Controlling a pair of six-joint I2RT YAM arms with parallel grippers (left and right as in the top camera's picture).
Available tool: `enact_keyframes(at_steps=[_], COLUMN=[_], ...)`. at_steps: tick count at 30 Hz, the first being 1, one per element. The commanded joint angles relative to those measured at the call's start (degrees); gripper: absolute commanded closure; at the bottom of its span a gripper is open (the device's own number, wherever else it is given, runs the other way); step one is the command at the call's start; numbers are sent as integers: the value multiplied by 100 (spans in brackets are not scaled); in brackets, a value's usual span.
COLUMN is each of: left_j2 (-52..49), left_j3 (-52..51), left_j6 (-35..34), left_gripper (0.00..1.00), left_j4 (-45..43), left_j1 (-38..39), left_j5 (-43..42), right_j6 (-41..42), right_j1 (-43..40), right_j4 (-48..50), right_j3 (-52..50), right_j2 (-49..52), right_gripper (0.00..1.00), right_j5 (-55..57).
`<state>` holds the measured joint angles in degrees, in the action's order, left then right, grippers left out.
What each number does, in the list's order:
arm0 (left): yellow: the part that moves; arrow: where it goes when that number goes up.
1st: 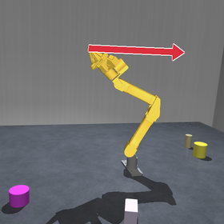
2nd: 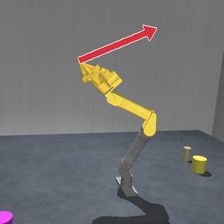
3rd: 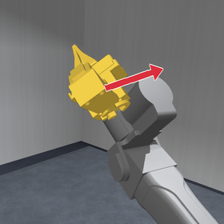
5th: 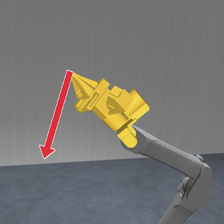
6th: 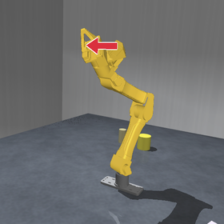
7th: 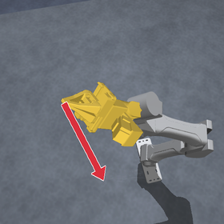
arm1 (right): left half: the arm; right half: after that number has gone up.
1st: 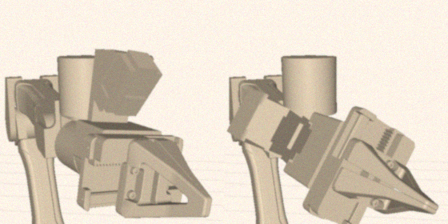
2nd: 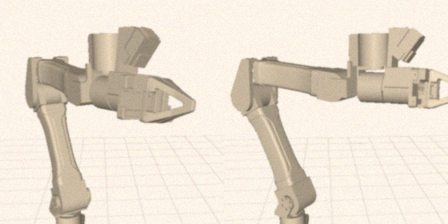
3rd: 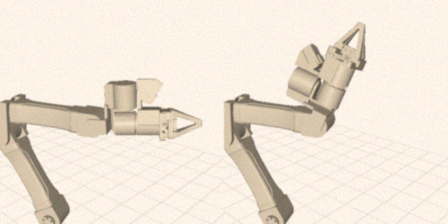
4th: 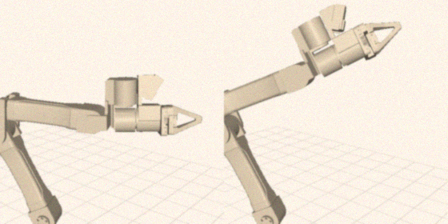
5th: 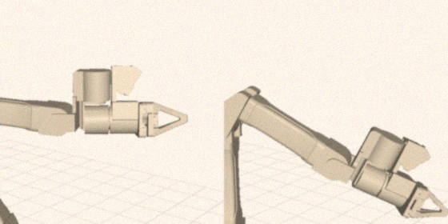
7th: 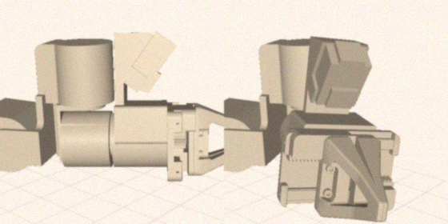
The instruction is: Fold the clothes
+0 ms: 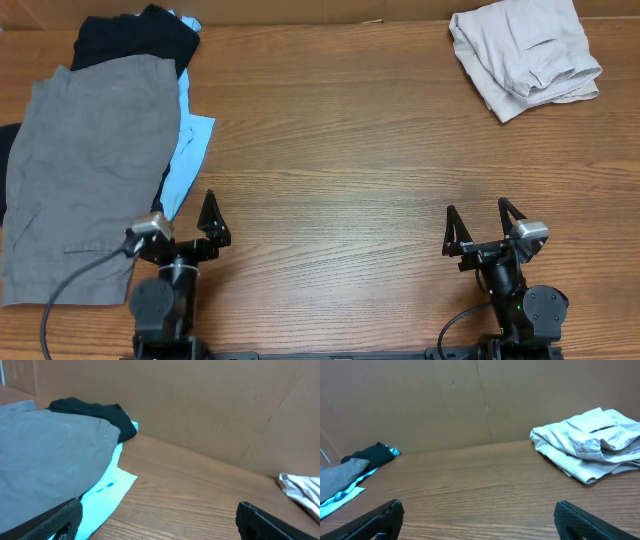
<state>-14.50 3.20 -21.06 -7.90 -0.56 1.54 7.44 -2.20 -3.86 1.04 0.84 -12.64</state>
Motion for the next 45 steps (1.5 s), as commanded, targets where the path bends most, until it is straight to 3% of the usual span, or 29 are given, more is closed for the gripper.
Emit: enact_keyframes(at_steps=[1, 10, 18, 45], left_j2=[448, 866, 1449, 1425], left_j3=[-293, -293, -293, -293], left_j6=[-114, 1084, 1078, 1080], left_gripper=[0, 0, 0, 0], left_j4=[247, 1241, 1231, 1224], left_j1=[-101, -103, -103, -144], left_j5=[-63, -140, -114, -116], right_j6=[-2, -4, -2, -4], right_j1=[33, 33, 33, 33], right_j4=[39, 39, 39, 39], right_j3=[-59, -59, -59, -59], right_j2=[-68, -68, -68, -68], right_gripper=[0, 0, 0, 0], right_j5=[57, 57, 57, 57])
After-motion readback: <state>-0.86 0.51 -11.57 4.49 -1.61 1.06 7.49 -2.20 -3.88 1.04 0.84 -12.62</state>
